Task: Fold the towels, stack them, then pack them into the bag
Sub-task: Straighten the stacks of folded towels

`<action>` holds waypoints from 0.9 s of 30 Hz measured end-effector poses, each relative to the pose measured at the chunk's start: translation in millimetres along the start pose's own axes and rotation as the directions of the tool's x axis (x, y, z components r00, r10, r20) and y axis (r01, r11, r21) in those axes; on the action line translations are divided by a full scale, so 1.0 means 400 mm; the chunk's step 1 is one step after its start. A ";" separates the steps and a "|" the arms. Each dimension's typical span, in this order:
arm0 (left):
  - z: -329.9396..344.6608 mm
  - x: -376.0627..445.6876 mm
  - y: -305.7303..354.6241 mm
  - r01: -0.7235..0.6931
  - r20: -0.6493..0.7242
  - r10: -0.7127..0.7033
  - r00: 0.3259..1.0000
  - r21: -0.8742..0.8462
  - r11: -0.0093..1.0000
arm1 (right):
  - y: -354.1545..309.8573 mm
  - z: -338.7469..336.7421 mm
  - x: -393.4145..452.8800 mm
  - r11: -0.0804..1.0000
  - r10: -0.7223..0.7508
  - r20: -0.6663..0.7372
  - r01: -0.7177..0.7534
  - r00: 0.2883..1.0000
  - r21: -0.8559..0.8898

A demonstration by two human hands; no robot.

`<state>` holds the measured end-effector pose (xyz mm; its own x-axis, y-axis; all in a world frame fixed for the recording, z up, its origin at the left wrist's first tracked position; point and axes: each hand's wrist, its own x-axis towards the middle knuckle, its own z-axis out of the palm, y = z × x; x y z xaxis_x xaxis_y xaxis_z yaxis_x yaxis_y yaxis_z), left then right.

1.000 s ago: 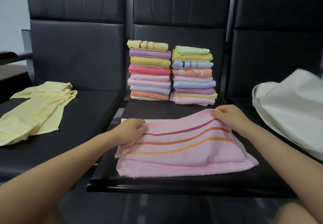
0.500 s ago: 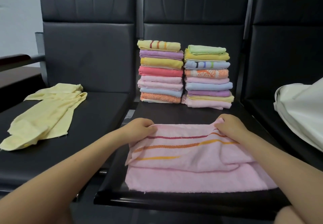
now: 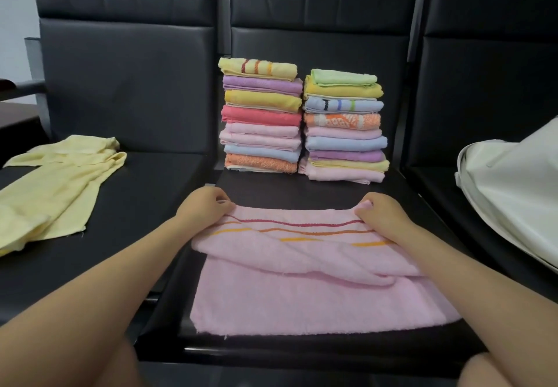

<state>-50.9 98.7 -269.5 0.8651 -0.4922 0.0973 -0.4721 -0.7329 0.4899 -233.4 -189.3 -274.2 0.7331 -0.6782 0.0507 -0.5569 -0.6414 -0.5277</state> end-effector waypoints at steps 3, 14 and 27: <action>0.016 0.004 0.002 -0.010 -0.025 0.010 1.000 0.030 1.000 | -0.002 -0.004 0.000 1.000 0.007 -0.004 -0.008 1.000 -0.026; 0.000 -0.007 0.004 0.048 -0.005 -0.048 0.999 -0.085 0.995 | 0.021 -0.032 0.010 0.997 0.063 0.041 -0.065 0.997 0.029; -0.054 -0.023 -0.006 0.040 0.237 -0.063 0.969 0.099 0.994 | 0.002 -0.053 0.002 0.991 0.125 0.154 -0.116 0.980 -0.065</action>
<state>-54.0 115.4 -252.9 0.8279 -0.5426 -0.1422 -0.4515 -0.7950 0.4051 -241.3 -198.1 -256.6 0.7090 -0.6897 -0.1470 -0.6626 -0.5800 -0.4738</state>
